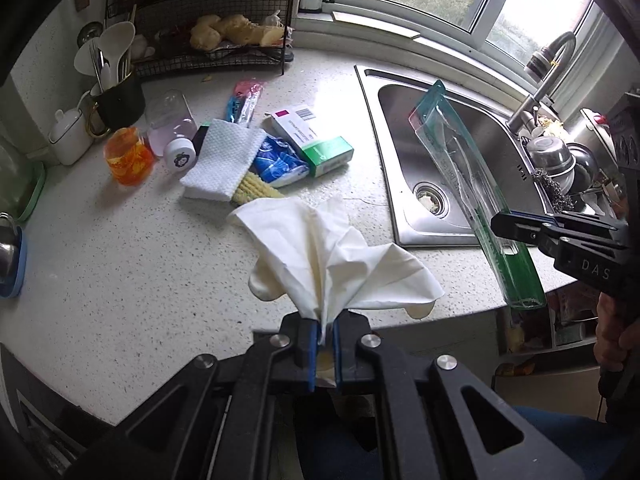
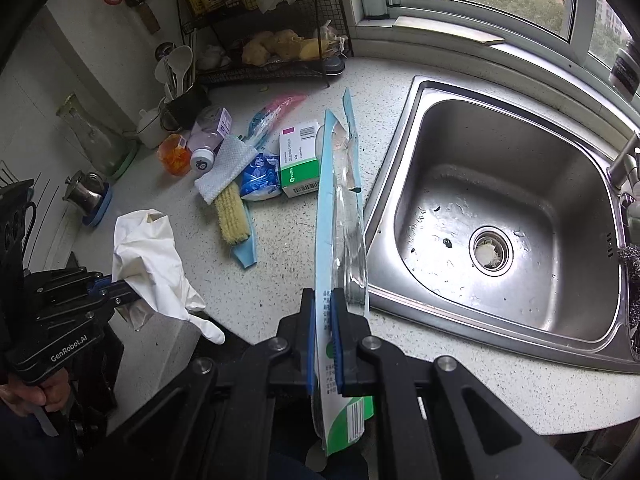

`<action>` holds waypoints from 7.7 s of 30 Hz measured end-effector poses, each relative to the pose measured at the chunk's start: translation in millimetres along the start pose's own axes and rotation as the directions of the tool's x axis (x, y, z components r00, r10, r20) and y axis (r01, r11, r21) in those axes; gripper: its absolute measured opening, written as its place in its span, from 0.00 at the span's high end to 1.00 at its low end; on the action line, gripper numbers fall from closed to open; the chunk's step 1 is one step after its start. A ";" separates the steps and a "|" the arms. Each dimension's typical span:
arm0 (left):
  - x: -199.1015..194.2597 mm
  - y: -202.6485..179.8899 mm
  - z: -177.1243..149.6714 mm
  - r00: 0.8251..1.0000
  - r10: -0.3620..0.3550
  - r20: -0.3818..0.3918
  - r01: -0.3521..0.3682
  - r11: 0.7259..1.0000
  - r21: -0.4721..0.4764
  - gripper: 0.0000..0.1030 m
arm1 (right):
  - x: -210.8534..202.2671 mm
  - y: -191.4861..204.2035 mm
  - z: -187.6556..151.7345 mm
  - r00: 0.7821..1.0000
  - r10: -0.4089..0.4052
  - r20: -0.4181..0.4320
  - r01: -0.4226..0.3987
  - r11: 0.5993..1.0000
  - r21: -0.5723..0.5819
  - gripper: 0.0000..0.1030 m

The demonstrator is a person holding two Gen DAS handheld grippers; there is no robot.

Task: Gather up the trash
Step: 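Carry the gloves and package down over the red bin with both grippers, then open the left gripper to drop the gloves into the red bin, then open the right gripper to drop the green package into the red bin, then raise both tools to the counter and lower the right gripper onto the yellow brush, then grasp the yellow scrub brush with the right gripper while the left tool approaches the orange cup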

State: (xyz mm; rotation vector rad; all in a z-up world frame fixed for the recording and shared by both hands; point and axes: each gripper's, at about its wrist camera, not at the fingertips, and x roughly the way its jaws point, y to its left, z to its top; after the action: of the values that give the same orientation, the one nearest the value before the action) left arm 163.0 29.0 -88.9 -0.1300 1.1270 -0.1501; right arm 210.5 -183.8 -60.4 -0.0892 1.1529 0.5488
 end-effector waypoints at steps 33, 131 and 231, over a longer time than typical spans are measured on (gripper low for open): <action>44.0 -116.5 -176.9 0.977 -0.005 -0.215 0.010 1.000 0.024 0.95 | -1.7 -13.0 -205.4 0.972 0.099 -0.211 -0.092 0.995 0.042 0.94; 246.2 -68.1 -223.6 0.954 0.036 -0.299 -0.026 0.999 0.037 0.00 | 210.7 -74.4 -247.1 0.941 -0.071 -0.330 0.074 0.997 -0.004 0.07; 29.5 146.0 11.1 0.993 0.096 -0.065 -0.109 0.968 -0.225 0.00 | 112.4 104.2 55.0 0.986 0.026 -0.167 -0.084 0.933 -0.351 0.66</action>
State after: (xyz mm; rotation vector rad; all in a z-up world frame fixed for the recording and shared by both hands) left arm 193.3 167.3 -136.5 -0.2728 1.1995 0.0693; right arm 241.9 -33.7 -115.0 -0.4226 1.2032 0.8102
